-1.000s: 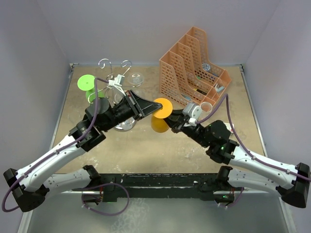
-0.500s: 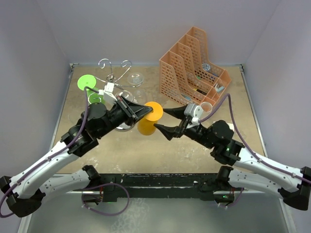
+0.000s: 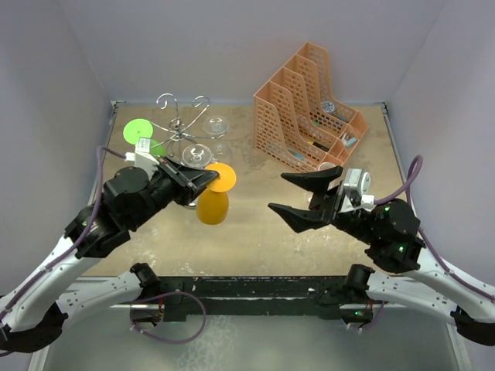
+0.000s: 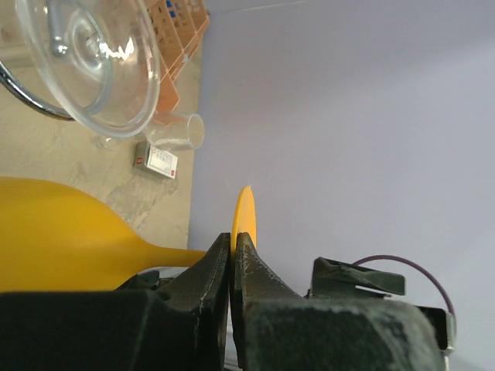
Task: Place the wine glass upside down on the wine glass rack
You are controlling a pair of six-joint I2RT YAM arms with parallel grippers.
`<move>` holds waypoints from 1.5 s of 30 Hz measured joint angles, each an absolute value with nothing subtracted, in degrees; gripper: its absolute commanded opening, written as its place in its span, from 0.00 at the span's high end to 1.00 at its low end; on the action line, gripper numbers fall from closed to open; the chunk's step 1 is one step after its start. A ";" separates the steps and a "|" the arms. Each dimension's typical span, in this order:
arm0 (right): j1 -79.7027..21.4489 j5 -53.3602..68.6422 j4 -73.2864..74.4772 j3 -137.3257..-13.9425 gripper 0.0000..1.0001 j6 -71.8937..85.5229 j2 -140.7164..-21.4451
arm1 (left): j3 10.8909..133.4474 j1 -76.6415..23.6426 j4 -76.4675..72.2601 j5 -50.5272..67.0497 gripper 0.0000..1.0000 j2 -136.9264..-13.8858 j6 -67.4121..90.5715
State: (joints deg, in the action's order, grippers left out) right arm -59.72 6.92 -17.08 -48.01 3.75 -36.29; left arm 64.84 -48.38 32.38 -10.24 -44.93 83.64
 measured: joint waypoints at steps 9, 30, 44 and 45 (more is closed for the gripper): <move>-59.72 3.25 -17.87 -47.31 0.29 5.30 -36.88 | 71.81 -48.38 42.87 -22.81 1.00 -41.08 86.21; -59.72 -0.51 -17.02 -45.21 0.29 8.05 -37.06 | 62.74 -48.38 46.54 -47.88 1.00 -34.41 94.02; -59.72 -0.30 -17.47 -44.60 0.29 10.13 -38.57 | 62.39 -48.38 40.42 -56.47 1.00 -40.88 94.08; -59.72 -0.30 -17.50 -44.56 0.29 10.22 -38.54 | 62.22 -48.38 40.27 -57.06 1.00 -41.23 94.41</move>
